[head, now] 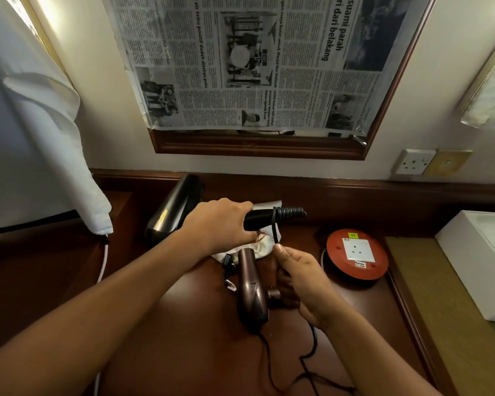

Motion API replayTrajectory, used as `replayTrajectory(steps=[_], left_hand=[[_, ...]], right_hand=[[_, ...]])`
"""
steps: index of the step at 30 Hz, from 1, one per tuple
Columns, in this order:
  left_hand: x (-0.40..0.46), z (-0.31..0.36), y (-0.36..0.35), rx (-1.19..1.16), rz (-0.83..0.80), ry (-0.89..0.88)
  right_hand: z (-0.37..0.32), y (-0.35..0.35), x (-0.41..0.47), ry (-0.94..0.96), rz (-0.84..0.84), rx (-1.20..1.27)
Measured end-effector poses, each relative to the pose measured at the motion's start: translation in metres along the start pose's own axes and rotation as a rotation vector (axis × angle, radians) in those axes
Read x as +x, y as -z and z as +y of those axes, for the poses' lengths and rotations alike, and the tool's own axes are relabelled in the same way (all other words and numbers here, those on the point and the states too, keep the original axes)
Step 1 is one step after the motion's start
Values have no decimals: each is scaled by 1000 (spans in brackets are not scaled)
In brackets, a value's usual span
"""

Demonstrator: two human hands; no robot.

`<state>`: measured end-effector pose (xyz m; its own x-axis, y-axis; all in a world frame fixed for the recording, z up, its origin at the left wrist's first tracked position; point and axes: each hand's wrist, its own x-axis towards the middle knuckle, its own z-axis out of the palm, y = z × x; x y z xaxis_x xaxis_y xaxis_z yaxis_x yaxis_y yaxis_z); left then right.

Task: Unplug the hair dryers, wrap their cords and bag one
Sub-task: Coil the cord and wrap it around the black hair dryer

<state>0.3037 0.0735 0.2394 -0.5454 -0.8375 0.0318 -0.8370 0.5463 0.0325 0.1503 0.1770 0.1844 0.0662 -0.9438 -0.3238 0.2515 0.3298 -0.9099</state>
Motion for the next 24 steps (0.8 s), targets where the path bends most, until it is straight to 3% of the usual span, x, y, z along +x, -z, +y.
replayTrajectory(steps=[11, 24], left_hand=[[-4, 0, 8, -154, 45, 1], [-7, 14, 17, -341, -2, -108]], right_hand=[[10, 11, 13, 233, -22, 62], [-8, 33, 29, 447, 100, -237]])
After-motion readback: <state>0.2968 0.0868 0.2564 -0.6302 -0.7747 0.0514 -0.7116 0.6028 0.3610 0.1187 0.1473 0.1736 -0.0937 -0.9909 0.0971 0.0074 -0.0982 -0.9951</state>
